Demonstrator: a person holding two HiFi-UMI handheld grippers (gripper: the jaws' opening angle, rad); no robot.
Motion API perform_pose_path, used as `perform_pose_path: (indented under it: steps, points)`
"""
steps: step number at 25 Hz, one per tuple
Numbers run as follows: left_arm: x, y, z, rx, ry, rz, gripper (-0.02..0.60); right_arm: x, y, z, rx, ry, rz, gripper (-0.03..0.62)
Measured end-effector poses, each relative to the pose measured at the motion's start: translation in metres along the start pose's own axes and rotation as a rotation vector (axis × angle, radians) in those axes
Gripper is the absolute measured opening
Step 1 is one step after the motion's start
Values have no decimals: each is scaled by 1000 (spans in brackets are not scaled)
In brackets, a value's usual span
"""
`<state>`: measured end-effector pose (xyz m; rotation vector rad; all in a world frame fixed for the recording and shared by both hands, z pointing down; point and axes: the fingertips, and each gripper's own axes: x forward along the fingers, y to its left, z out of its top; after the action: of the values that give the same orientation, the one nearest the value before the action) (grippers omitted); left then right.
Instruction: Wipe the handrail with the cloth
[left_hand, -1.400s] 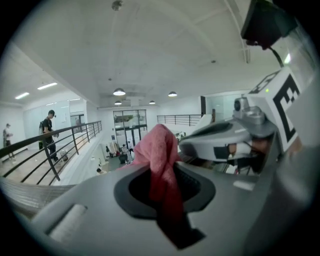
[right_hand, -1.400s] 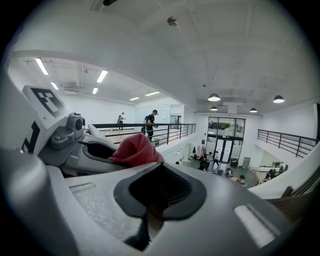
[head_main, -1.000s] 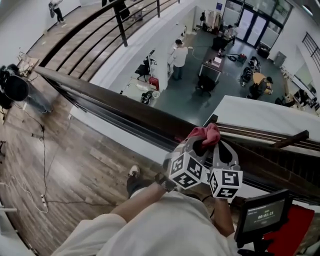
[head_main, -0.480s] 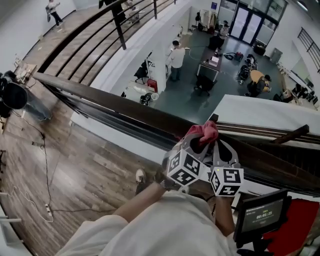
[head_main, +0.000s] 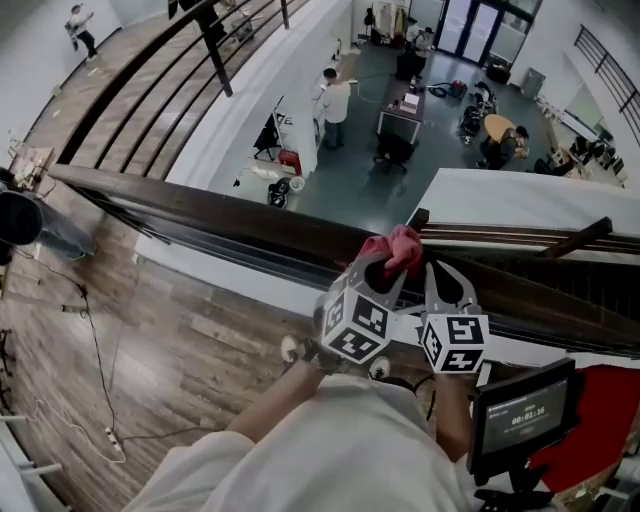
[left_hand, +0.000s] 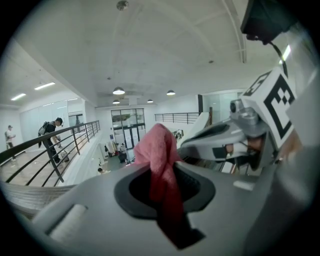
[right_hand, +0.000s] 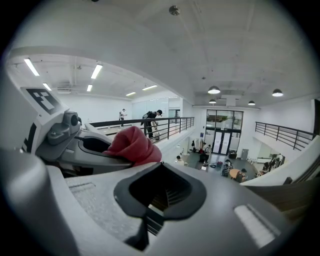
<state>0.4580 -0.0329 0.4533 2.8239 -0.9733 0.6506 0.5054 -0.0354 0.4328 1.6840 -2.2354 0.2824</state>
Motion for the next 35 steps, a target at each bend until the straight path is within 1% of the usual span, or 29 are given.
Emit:
perform_pose_path:
  steps: [5,9,12,20,25,30,35]
  points:
    - [-10,11,-3,-10,2,-10,78,4,6,2,-8,18,-9,3]
    - [-18,24,-4,-30,-6,10,78,7,8,2,-27,36,-8,3]
    - [-27,41,-9,-34,-9,29,78,12,15,2,-59,56,-16,3]
    - [-45,74,-19,-27,-8,50,78,17,9,3,-89,101,-73,3]
    - [-58,87,-13,-18,-5,45,78,14,10,23,-81,85,-105,3]
    - [-79,127,-37,-18,0,54,78,34,45,23,-69,70,-107,3]
    - [-104,169,-49,-28,10,95,78,48,78,25,-54,72,-91,3]
